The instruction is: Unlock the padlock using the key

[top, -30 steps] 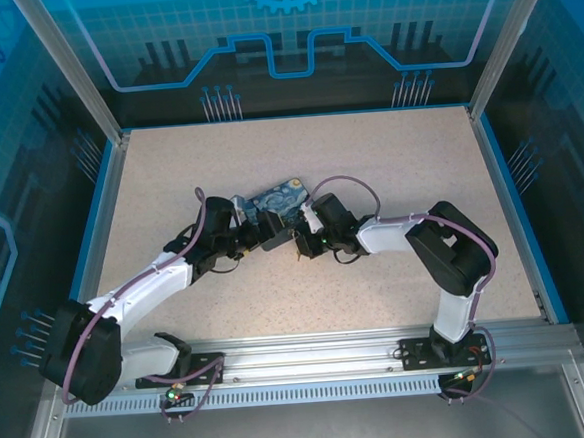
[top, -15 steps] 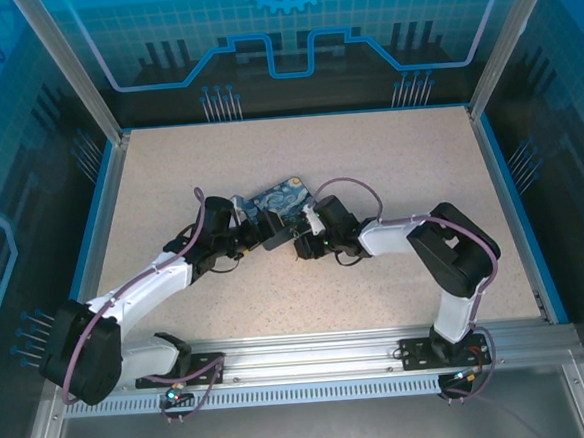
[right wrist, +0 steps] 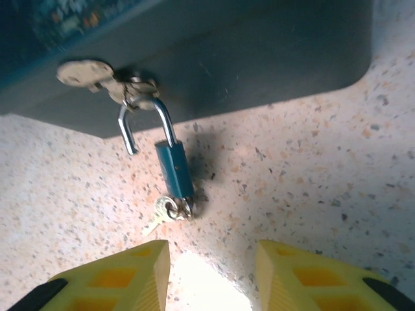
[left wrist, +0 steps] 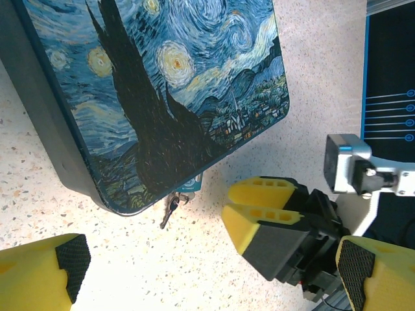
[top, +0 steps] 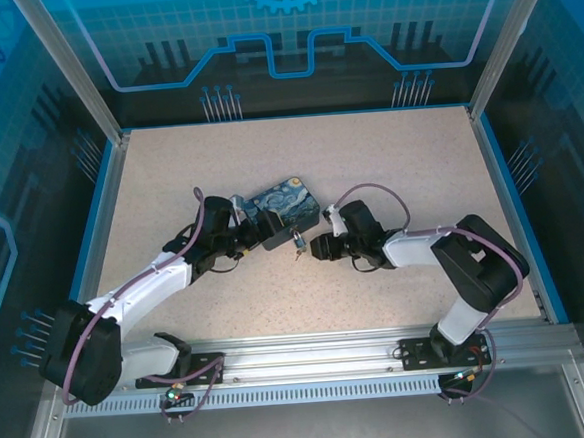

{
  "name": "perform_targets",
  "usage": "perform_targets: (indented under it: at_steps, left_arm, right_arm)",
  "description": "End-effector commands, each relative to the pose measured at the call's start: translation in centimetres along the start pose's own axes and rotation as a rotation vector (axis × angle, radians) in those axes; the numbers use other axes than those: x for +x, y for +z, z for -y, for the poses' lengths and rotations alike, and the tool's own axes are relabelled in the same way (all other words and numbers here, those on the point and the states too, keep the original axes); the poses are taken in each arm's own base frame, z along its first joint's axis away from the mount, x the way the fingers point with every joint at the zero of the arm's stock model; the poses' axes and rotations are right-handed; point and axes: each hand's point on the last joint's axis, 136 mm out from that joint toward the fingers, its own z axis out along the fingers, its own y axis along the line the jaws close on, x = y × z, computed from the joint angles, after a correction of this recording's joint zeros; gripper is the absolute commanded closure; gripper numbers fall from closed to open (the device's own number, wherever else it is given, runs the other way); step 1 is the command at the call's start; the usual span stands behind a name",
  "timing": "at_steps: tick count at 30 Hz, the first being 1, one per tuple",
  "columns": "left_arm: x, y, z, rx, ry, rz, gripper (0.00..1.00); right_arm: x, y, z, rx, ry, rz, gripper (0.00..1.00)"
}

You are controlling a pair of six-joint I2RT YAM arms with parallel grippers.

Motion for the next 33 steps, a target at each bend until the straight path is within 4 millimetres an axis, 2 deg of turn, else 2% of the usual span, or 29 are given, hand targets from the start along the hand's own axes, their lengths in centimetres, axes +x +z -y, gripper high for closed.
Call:
perform_targets:
  at_steps: [1, 7, 16, 33]
  left_arm:
    - [-0.2, -0.5, 0.7, 0.040, 0.006, 0.007, 0.01]
    - [-0.1, -0.6, 0.8, 0.039, 0.008, 0.002, 0.01]
    - [-0.4, -0.6, 1.2, 0.048, 0.005, 0.004, 0.01]
    - [-0.5, -0.4, 1.3, 0.049, 0.006, -0.001, 0.01]
  right_arm:
    - [-1.5, -0.6, -1.1, -0.063, 0.030, 0.069, 0.62]
    - [-1.9, 0.5, -1.9, -0.137, 0.052, 0.070, 0.64]
    - [-2.1, 2.0, -1.9, -0.164, 0.076, 0.056, 0.67]
    - [-1.6, 3.6, -2.0, -0.176, 0.060, 0.006, 0.69]
